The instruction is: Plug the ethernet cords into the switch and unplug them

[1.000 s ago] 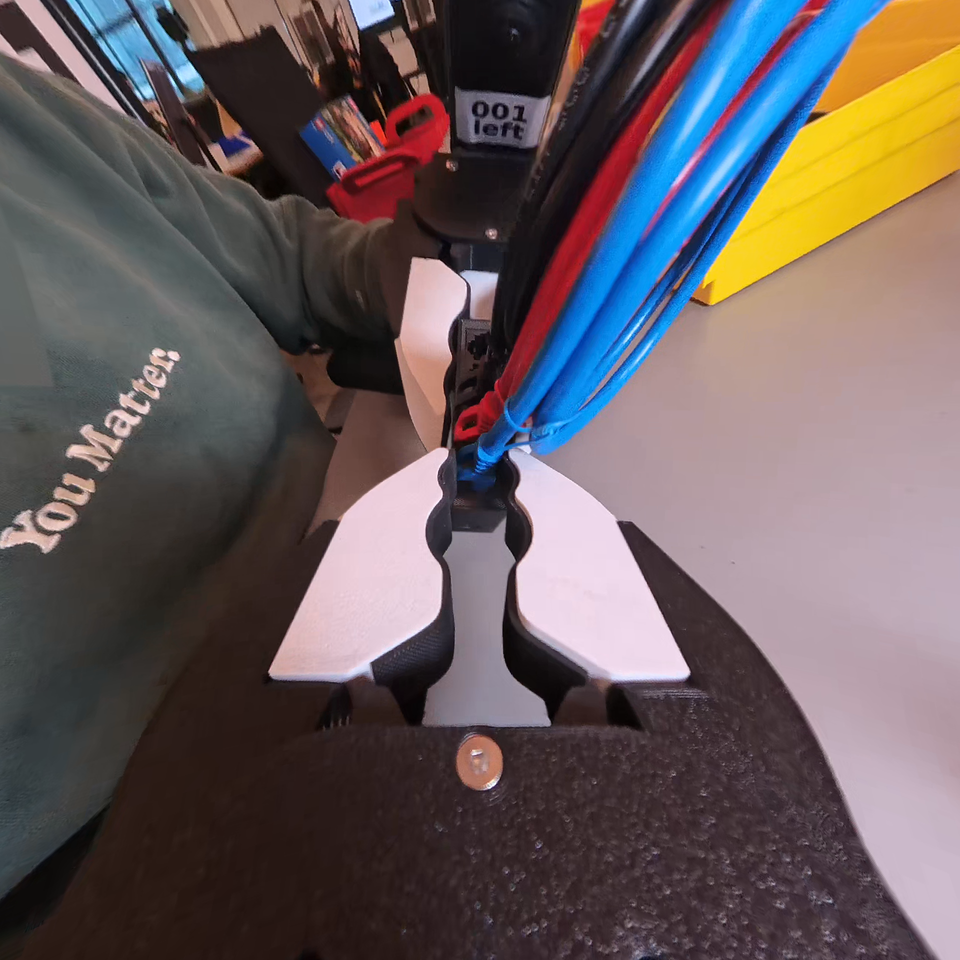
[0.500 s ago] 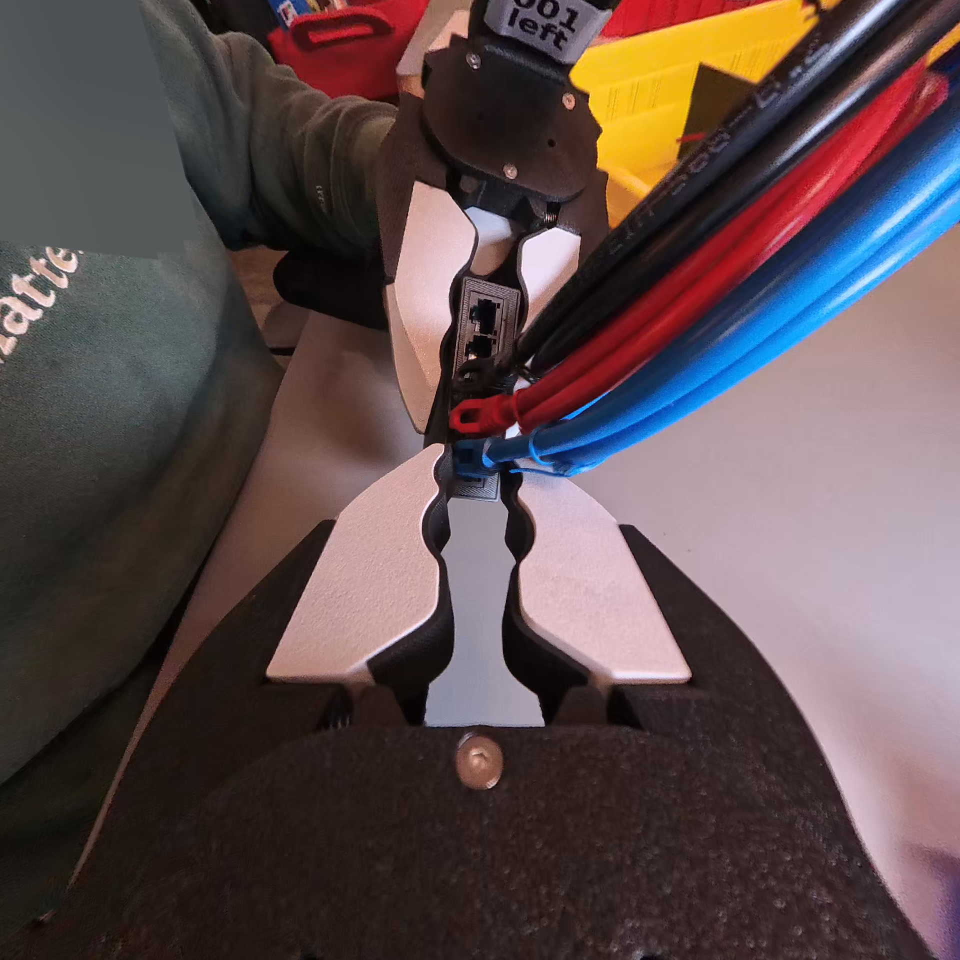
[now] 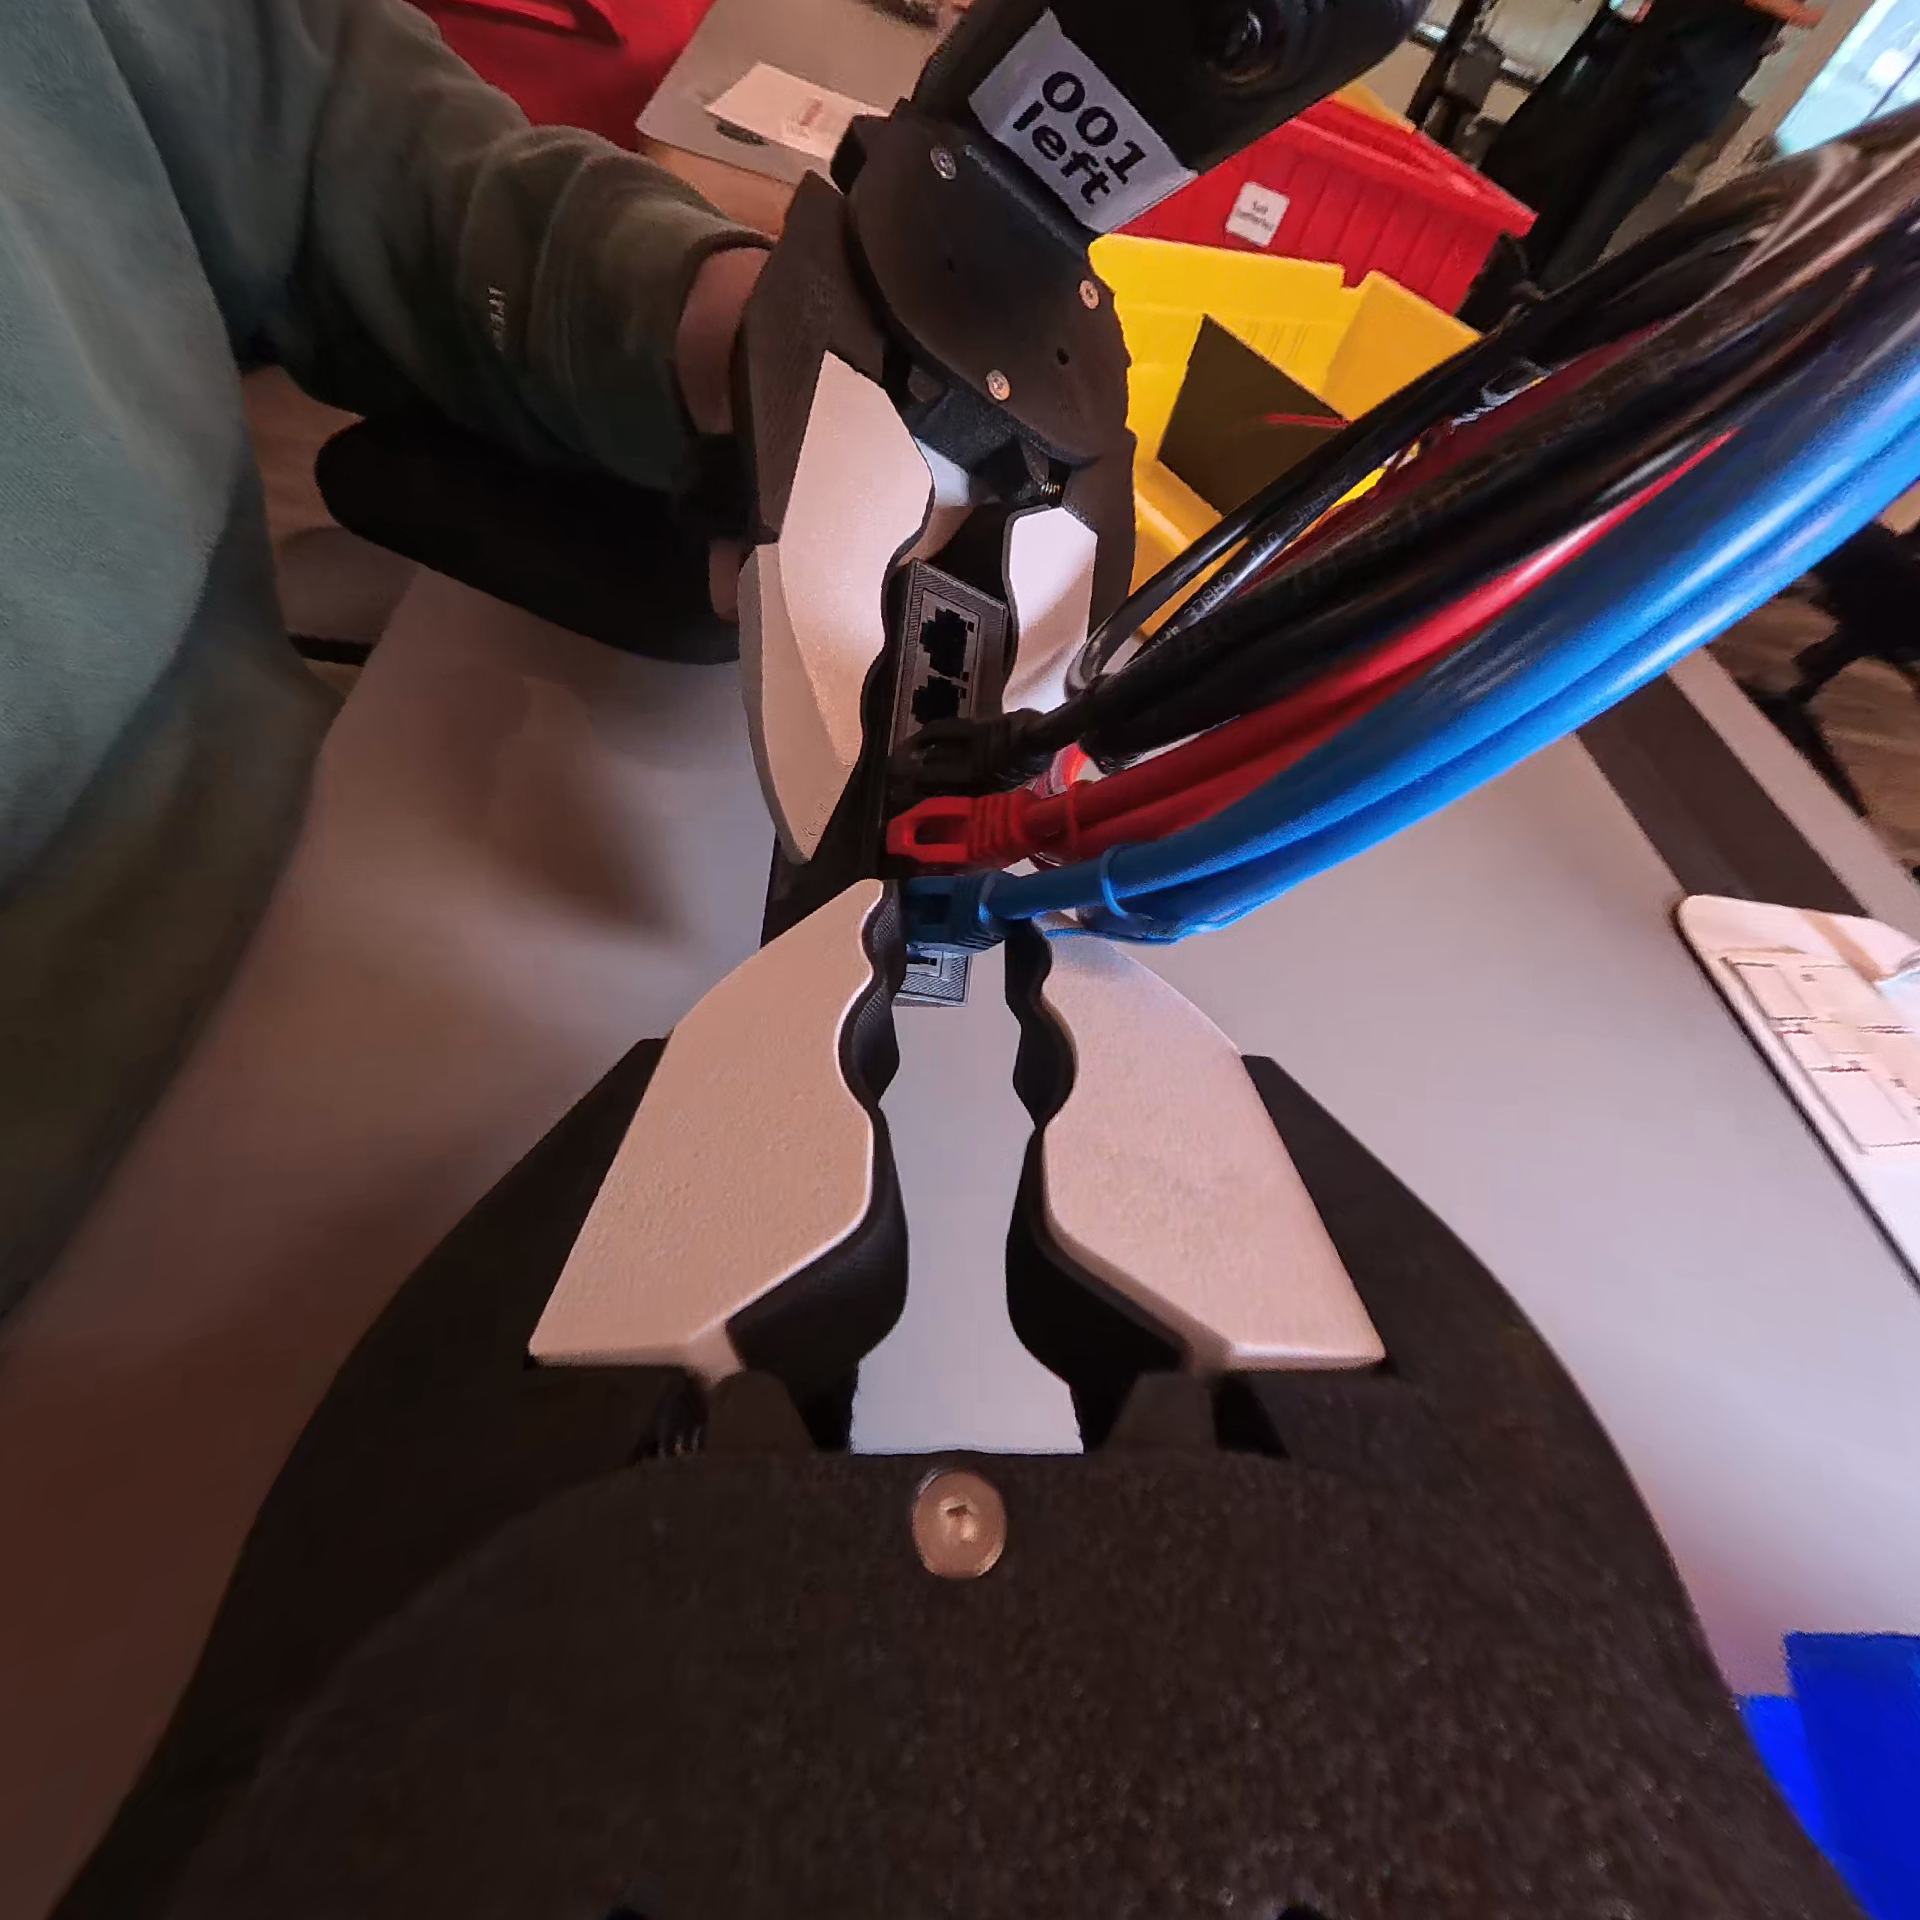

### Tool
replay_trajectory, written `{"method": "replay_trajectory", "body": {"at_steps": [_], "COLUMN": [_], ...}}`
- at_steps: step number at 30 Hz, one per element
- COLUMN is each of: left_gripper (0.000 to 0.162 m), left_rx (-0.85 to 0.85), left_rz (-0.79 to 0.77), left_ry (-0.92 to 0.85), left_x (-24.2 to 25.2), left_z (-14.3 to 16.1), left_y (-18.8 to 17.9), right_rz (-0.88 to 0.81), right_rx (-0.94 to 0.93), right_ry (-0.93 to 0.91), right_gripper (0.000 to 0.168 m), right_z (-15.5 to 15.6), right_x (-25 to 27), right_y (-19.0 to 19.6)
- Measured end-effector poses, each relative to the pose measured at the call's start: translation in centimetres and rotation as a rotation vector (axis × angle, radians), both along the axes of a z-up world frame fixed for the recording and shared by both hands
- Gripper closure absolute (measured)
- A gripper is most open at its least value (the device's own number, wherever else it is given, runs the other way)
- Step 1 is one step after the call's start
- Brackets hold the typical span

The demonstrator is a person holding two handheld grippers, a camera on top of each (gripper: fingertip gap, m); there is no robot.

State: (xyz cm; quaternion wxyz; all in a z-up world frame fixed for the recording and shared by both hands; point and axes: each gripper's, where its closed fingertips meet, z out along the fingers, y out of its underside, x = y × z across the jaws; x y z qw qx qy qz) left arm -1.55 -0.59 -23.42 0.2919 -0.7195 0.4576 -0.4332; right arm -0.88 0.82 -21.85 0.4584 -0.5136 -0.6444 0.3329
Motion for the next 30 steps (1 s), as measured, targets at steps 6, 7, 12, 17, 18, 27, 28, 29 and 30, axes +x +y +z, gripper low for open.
{"method": "replay_trajectory", "body": {"at_steps": [6,7,12,17,18,27,28,29,30], "left_gripper": [0.132,0.132,0.132,0.130,0.129,0.132,0.132,0.132,0.132], "left_rx": [0.024,0.020,0.011,0.026,0.046,-0.024,-0.018,-0.016,-0.017], "left_rz": [0.014,0.012,0.007,-0.009,-0.009,-0.046,-0.045,-0.048,-0.056], "left_ry": [-0.023,-0.027,-0.044,0.029,0.047,-0.030,-0.025,-0.026,-0.024], "left_x": [0.0,0.0,0.2,0.3,0.2,-0.1,-0.2,-0.1,-0.1], "left_z": [0.4,0.5,0.8,-0.5,-0.5,0.6,0.6,0.6,0.6], "left_y": [0.3,0.2,0.1,-0.2,-0.1,-0.5,-0.4,-0.5,-0.6], "right_rz": [-0.034,-0.034,-0.005,0.027,0.032,0.150,0.138,0.135,0.134], "right_rx": [0.040,0.024,-0.159,-0.385,-0.411,-0.537,-0.502,-0.470,-0.446], "right_ry": [0.041,0.050,0.098,0.121,0.122,0.053,0.029,0.004,-0.004], "right_gripper": [0.150,0.150,0.152,0.154,0.154,0.149,0.147,0.146,0.147], "right_z": [0.9,1.1,1.8,2.1,2.0,0.9,0.7,0.5,0.5], "right_x": [0.1,0.1,0.1,0.0,0.0,0.2,0.2,0.2,0.2], "right_y": [0.2,0.2,0.1,0.1,0.2,-0.5,-0.4,-0.5,-0.7]}}
